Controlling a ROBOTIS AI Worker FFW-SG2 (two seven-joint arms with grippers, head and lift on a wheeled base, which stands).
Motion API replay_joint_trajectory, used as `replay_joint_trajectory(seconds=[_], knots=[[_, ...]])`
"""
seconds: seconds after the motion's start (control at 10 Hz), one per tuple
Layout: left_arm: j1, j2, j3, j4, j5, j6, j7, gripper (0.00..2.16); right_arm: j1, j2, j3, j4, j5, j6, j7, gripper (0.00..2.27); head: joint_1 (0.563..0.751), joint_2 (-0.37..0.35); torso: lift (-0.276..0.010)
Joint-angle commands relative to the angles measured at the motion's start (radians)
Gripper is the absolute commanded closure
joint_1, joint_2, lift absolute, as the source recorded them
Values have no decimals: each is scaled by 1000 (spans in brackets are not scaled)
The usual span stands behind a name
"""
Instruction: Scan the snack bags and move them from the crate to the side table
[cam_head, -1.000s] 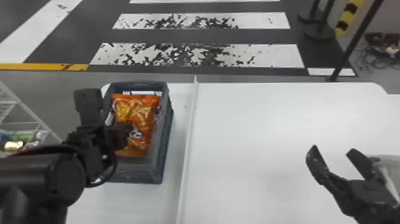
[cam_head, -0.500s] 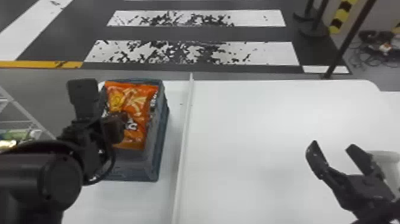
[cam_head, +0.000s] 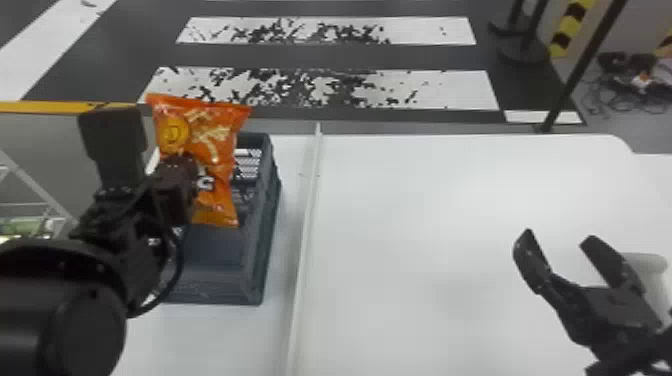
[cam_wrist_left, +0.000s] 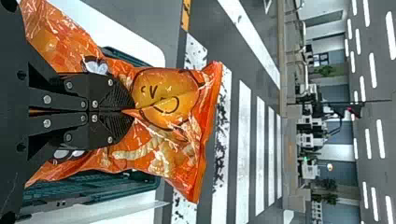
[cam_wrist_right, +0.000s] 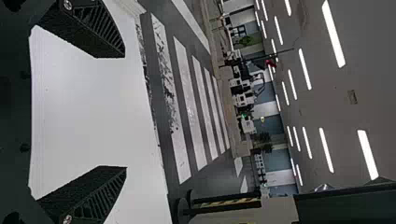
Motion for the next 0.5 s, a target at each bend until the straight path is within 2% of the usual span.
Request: replay_joint_trajectory(seconds=[0.0, 0.1, 0.2, 0.3, 0.4], knots=[[26, 0, -8, -78, 1, -15, -1, 1865, -2, 2, -12, -7, 1, -13, 0, 66, 695, 39, -87], [45, 2, -10, -140, 33, -12, -24, 1865, -8, 4, -24, -12, 3, -16, 0, 66, 695, 26, -87], [69, 2, -11, -210, 87, 3, -45, 1865, -13, 10, -43, -11, 1, -13, 0, 70, 695, 2, -87], [85, 0, -25, -266, 136, 19, -56, 1865, -18, 11, -53, -11, 0, -13, 0, 70, 695, -18, -87], [91, -1, -63, -295, 174, 37, -88, 1865, -19, 11, -63, -12, -6, -13, 0, 70, 695, -60, -87]])
